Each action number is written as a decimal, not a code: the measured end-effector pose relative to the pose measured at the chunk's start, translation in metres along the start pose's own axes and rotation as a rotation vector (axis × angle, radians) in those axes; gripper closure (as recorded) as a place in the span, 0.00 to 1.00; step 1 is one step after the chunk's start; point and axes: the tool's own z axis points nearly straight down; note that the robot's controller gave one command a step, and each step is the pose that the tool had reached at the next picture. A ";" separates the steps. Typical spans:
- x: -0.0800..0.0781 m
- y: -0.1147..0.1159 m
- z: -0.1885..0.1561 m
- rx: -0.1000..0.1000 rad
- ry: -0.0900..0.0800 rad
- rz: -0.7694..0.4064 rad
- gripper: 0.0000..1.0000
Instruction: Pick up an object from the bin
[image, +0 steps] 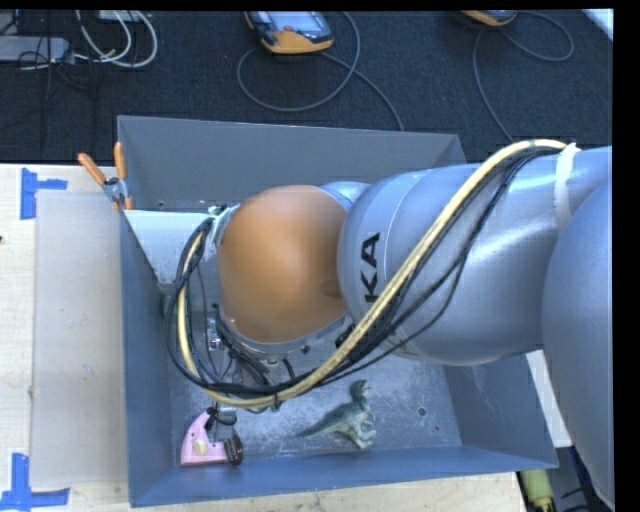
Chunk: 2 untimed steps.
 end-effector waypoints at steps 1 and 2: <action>-0.002 -0.001 -0.005 -0.002 -0.007 0.005 0.00; -0.004 0.000 0.064 -0.001 -0.004 -0.176 0.00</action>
Offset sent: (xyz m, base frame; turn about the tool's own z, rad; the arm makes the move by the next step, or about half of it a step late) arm 0.0046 -0.0010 -0.1414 -0.3746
